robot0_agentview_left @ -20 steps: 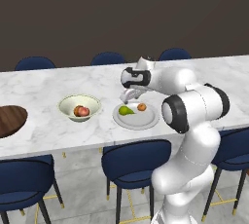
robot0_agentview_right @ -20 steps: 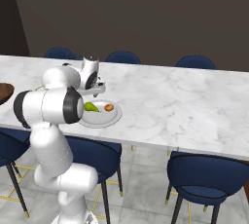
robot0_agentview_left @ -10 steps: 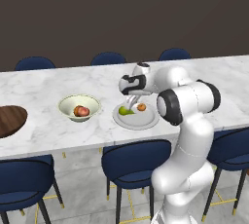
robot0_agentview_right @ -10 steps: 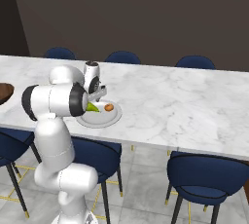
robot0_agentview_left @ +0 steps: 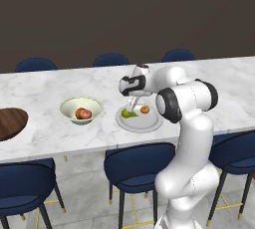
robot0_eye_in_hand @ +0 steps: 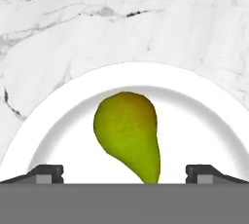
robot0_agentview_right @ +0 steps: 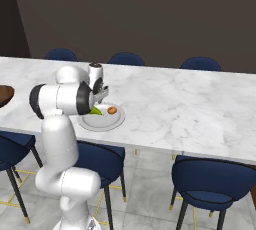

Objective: Take the fruits from the plate on the dining counter and place two fruits in each bowl.

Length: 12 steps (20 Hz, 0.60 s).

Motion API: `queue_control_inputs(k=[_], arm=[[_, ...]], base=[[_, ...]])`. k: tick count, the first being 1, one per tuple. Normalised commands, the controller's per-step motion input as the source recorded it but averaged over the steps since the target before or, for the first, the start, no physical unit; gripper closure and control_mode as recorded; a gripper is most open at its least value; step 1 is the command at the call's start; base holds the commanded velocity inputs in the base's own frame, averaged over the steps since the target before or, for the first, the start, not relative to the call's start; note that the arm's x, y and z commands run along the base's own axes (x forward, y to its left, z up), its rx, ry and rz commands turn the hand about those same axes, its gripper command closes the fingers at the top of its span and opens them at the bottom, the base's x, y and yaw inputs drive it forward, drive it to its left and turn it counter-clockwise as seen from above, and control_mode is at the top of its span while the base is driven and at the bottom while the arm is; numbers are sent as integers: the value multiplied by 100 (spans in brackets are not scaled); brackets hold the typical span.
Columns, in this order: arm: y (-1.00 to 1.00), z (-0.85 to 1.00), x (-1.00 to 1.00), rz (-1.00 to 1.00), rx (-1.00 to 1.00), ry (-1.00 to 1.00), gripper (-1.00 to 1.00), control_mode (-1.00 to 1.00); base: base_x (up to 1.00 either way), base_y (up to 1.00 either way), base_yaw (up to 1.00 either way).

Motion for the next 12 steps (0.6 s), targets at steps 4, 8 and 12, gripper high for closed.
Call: queue_control_inputs(k=[4, 8, 12], arm=[[6, -22, 24, 9, 0, 0, -100, -100], [15, -26, 9, 6, 0, 0, -100, -100], [11, -10, 0, 3, 0, 0, -100, -100]], base=[[0, 0, 0], [0, 0, 0], [0, 0, 0]])
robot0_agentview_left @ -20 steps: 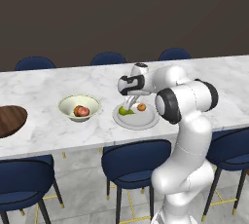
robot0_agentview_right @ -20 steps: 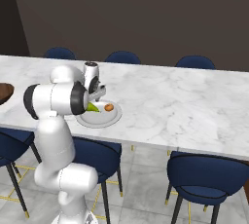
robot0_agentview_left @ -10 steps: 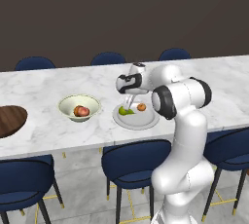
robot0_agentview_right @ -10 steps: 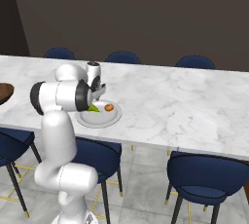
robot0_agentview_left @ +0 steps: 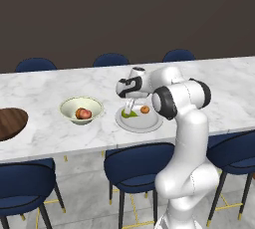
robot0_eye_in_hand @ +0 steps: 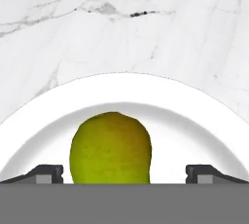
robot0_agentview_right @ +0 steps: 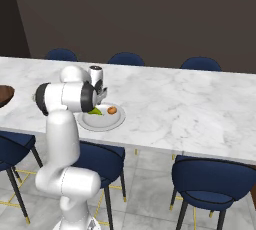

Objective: Take the fruits from the plate on the dining counter and place two fruits in each bowl.

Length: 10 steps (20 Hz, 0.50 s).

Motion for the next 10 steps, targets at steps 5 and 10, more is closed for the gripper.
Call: queue_control_inputs(k=[5, 10], arm=[[8, -6, 10, 3, 0, 2, -100, -100], [0, -17, 0, 2, 0, 2, -100, -100]], base=[[0, 0, 0], [0, 0, 0]])
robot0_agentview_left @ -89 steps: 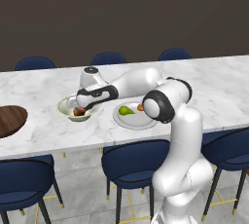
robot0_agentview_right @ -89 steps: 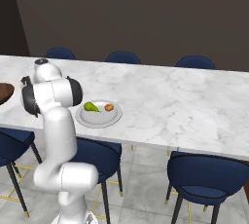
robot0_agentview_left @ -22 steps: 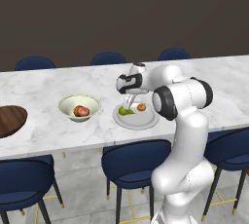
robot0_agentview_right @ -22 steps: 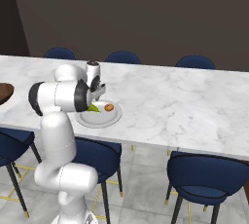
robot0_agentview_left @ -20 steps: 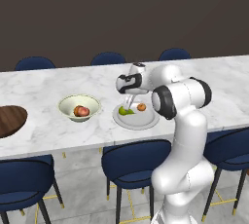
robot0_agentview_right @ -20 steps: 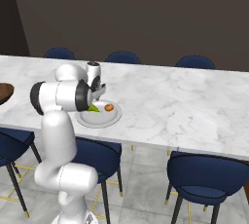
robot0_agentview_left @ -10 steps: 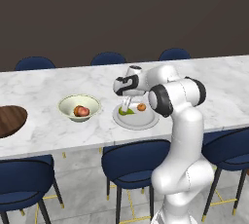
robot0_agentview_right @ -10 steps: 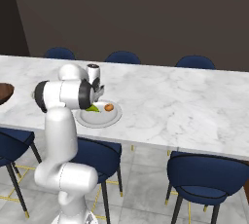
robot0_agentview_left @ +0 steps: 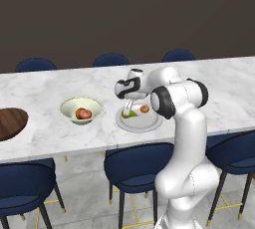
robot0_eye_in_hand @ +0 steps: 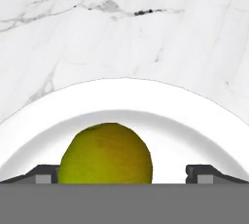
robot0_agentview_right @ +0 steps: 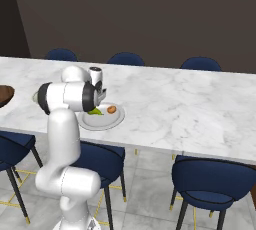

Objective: Take the fruits from the plate on the dining counter and place two fruits in each bowl.

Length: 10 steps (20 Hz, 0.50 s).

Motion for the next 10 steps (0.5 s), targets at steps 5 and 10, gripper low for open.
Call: queue_control_inputs(k=[5, 10], arm=[[1, -22, 0, 1, 0, 1, -100, -100], [7, -31, 0, 0, 0, 1, 100, -100]], base=[[0, 0, 0], [0, 0, 0]])
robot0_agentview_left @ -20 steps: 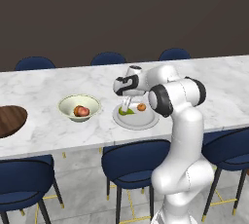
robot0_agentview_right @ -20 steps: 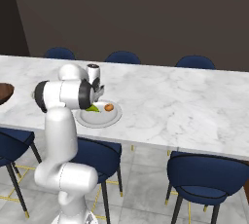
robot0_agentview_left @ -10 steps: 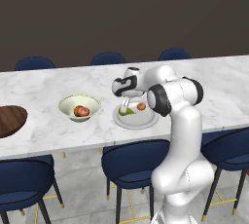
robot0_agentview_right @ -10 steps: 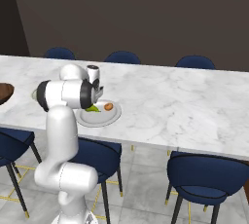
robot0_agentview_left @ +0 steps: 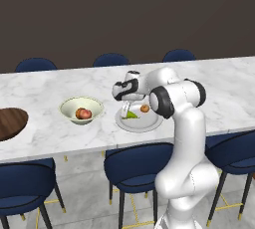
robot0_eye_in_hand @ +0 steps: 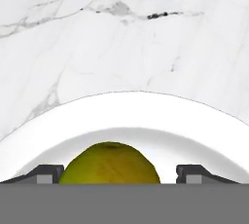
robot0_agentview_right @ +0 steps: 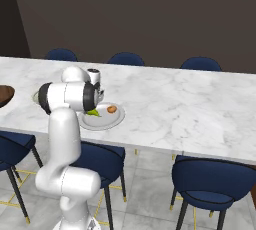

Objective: Take the fruits from the plate on the dining counter and place two fruits in each bowl.

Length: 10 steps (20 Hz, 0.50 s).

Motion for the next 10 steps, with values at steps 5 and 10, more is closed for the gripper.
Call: queue_control_inputs(k=[5, 10], arm=[[4, -25, 0, 0, 0, 0, 100, -100], [-19, 19, -19, -2, 0, -1, 100, -100]], base=[[0, 0, 0], [0, 0, 0]])
